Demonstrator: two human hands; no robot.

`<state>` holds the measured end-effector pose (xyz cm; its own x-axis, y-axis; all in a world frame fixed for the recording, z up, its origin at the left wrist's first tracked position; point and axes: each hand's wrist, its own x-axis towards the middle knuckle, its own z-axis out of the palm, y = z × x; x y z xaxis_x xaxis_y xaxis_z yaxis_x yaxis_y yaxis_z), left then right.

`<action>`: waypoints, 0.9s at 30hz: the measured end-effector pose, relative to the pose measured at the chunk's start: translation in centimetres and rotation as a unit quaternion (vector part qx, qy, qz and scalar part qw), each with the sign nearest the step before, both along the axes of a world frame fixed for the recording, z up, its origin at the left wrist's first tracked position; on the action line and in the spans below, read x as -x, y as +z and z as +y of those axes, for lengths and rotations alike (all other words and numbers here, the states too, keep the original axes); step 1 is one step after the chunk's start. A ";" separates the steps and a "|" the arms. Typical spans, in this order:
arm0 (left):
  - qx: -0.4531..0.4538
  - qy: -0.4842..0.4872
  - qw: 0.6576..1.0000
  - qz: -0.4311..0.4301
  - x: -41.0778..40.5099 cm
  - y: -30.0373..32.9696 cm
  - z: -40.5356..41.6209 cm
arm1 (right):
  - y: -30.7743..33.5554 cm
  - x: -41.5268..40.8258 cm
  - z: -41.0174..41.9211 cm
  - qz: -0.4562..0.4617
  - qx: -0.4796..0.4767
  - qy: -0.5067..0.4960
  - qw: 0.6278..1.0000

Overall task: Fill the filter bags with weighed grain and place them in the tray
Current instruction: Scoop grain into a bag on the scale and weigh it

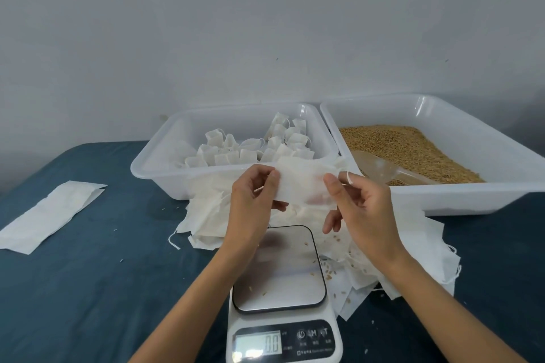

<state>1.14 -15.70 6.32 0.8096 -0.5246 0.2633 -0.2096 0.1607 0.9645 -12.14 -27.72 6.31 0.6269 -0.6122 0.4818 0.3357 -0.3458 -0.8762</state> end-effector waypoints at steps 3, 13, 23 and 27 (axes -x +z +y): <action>-0.005 -0.003 1.000 0.001 -0.1 -0.1 0.2 | -0.2 -0.1 -0.1 0.007 -0.012 0.034 0.999; 0.010 -0.026 1.000 0.006 0.0 0.3 0.6 | -0.4 -0.1 -0.5 0.002 0.188 -0.062 0.980; -0.052 -0.039 0.998 0.027 0.1 0.3 0.5 | -0.5 0.1 -1.6 0.015 0.170 -0.073 0.983; -0.045 0.011 0.995 -0.088 0.2 1.1 1.0 | 0.3 0.6 -2.1 0.032 0.180 -0.064 0.981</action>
<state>0.94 -14.75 7.44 0.7670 -0.5349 0.3544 -0.3790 0.0679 0.9229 -12.69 -29.79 6.61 0.5917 -0.4862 0.6431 0.2174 -0.6719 -0.7080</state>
